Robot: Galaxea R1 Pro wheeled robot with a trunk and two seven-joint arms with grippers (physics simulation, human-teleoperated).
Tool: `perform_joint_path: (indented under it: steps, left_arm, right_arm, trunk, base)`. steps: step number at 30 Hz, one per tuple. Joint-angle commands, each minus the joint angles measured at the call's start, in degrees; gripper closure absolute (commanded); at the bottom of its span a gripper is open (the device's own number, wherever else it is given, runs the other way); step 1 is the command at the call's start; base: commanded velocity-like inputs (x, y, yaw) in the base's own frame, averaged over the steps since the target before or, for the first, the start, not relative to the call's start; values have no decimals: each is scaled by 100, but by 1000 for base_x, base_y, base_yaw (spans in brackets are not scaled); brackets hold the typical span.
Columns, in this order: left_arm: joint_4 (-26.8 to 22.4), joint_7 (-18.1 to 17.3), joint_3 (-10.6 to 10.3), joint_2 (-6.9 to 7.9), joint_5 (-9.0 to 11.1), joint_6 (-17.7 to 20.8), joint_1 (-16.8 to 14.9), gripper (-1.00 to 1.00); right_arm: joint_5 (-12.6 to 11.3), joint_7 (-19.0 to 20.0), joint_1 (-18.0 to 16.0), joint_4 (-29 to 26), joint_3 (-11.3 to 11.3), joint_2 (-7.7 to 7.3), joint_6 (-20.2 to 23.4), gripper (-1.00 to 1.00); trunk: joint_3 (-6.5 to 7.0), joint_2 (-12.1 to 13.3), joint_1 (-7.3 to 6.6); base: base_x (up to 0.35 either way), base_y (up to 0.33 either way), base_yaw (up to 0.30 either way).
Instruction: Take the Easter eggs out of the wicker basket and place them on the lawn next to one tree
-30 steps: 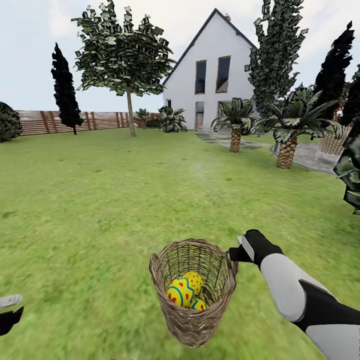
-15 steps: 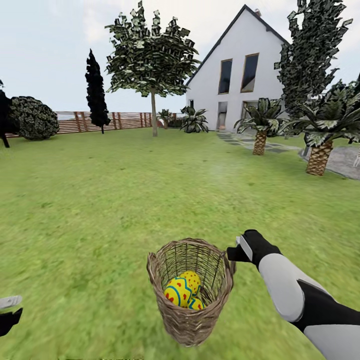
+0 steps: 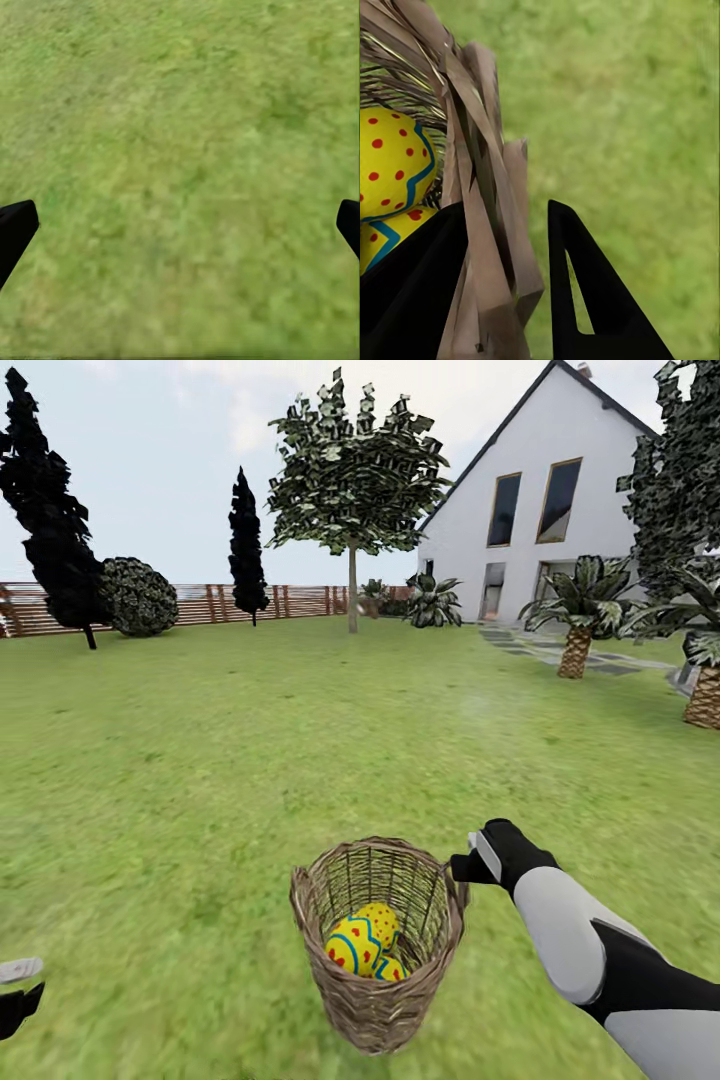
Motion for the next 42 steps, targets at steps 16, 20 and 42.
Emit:
perform_joint_path:
  steps: [16, 20, 42]
  left_arm:
    - [-8, -2, 6, -6, 26, 26, 8, -100]
    - [-8, 2, 7, -8, 26, 25, 8, -100]
    - [16, 20, 7, -8, 26, 25, 8, -100]
  right_arm:
    - [-14, 20, -3, -3, -57, 24, 21, 100]
    - [-14, 20, -4, -3, -57, 29, 21, 100]
    - [-5, 12, -4, -3, -57, 112, 12, 100]
  trunk:
    - [211, 480, -264]
    - [211, 480, -264]
    - [211, 480, -264]
  base:
    - [0, 0, 287]
    - [0, 0, 287]
    - [0, 0, 287]
